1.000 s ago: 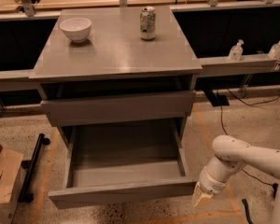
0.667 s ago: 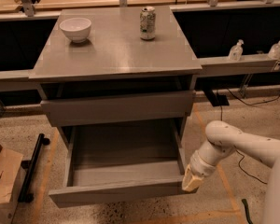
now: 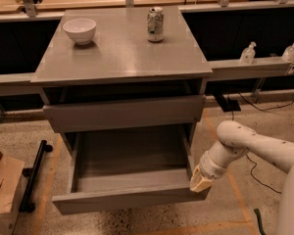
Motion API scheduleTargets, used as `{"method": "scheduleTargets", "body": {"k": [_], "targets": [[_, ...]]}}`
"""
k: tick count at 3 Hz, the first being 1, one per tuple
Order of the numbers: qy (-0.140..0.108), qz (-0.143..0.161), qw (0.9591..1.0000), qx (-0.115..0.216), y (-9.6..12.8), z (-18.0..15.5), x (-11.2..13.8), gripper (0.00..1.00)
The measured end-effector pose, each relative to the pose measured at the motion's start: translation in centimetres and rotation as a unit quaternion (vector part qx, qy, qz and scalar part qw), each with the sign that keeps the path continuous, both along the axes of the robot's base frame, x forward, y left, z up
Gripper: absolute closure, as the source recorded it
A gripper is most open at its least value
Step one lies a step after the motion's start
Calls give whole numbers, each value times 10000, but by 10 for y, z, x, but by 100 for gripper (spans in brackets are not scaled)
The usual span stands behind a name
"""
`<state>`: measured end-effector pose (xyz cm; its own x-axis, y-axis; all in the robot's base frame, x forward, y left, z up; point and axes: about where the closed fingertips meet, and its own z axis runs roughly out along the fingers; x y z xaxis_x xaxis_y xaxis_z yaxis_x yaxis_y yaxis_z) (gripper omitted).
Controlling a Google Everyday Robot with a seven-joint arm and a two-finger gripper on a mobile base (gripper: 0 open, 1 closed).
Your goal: Close middle drawer
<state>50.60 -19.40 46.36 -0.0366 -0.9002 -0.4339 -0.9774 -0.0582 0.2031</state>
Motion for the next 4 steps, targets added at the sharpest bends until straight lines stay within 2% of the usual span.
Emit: {"method": "scheduleTargets", "body": {"k": [2, 3, 4], "targets": [[-33, 27, 10000, 17, 1, 1, 7, 100], [-333, 170, 9993, -84, 14, 12, 14, 100], [-793, 96, 9961, -364, 28, 45, 4, 100]]}}
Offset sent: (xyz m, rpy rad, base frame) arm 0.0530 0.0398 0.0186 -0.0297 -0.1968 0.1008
